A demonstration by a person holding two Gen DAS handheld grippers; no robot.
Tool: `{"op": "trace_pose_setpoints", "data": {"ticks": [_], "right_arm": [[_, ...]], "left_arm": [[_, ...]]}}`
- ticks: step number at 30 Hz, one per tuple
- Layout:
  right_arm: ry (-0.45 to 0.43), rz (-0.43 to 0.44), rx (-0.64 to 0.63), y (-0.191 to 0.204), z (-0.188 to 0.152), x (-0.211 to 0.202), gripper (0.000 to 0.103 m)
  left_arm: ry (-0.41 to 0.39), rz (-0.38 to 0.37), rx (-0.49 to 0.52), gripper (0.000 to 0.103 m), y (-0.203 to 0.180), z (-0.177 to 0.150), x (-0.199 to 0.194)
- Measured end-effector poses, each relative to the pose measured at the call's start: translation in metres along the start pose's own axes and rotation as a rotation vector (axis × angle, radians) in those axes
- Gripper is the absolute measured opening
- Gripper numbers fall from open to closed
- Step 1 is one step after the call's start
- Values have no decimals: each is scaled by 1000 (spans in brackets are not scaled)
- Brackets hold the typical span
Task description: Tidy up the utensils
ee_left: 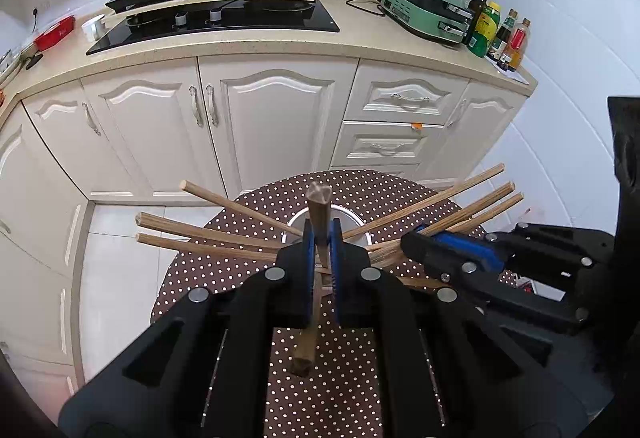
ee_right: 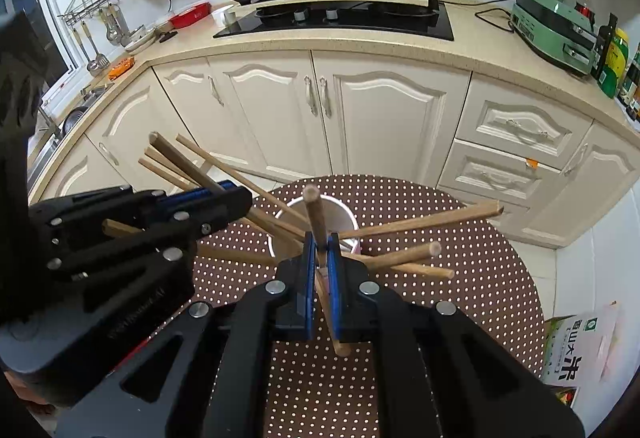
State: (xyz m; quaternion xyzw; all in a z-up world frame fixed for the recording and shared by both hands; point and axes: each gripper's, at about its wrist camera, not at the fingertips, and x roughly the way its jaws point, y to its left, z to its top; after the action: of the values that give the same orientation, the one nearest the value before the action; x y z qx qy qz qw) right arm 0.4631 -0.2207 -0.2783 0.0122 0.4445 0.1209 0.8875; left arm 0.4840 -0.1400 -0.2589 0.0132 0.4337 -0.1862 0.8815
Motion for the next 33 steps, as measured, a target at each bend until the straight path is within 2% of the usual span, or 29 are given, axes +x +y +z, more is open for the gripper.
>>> {"op": "trace_pose_setpoints", "data": {"ticks": [6,8,9,10,12,20,23,33], "right_arm": [[-7,18,23,0,-1,-6,6],[-14,21,33,0,-1,-9,6],[-19,24,40,0,0,-11,6],[-21,28,44,0,0,-13,6],[-30,27,54,-1,0,-18,7],[-63,40,75,2,-1,-36,8],[-76,39,73,6,-4,-44,8],[-135,17,69,31,-25,-84,8]], "left_arm": [[15,7,-11,8,2,-1,-2],[17,10,-11,12,2,-1,-4],[17,13,-15,19,3,-1,-6],[11,15,-19,34,4,0,-7],[-11,32,-28,44,6,0,-13],[-46,29,-33,45,8,-3,-34],[-63,36,-30,52,6,-9,-44],[-133,56,-23,58,8,-32,-94]]}}
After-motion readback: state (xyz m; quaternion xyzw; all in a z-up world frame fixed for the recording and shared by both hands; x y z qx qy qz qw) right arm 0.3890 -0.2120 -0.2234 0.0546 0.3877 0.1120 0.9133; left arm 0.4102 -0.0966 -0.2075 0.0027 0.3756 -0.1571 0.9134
